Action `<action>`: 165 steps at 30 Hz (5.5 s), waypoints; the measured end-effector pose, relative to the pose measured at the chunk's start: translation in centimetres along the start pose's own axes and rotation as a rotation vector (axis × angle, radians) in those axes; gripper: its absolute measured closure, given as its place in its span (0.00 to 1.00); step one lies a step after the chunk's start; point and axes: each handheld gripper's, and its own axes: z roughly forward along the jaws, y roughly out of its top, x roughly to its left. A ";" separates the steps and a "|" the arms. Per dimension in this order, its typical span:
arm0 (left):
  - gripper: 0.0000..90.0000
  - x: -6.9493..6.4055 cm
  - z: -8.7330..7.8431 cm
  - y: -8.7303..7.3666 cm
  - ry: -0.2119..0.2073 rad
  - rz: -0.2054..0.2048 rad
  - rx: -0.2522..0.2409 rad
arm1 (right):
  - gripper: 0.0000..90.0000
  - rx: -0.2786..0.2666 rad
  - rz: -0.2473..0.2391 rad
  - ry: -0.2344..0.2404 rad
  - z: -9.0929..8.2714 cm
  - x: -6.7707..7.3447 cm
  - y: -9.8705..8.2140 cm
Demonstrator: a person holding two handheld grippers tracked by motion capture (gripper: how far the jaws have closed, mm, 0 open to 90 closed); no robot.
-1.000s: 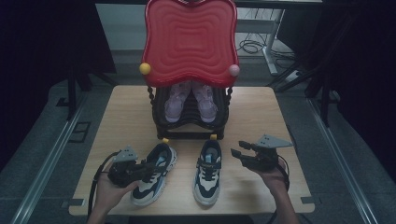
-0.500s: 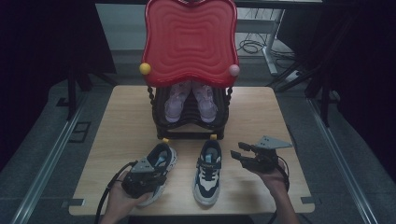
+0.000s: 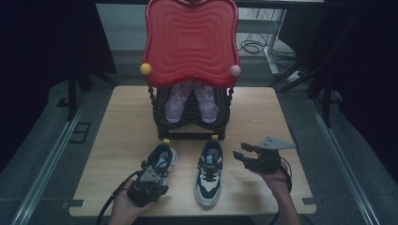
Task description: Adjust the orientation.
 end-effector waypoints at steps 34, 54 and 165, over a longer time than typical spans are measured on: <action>1.00 3.8 -1.8 -2.2 0.062 -0.116 0.043 | 0.54 0.003 0.004 -0.008 0.1 -0.1 -0.1; 1.00 7.7 -3.1 -3.9 0.107 -0.234 -0.004 | 0.54 0.011 0.009 -0.014 0.2 -0.3 -0.2; 1.00 6.5 -1.0 7.5 -0.105 -0.076 0.028 | 0.53 0.020 0.034 -0.032 0.4 -0.6 -0.7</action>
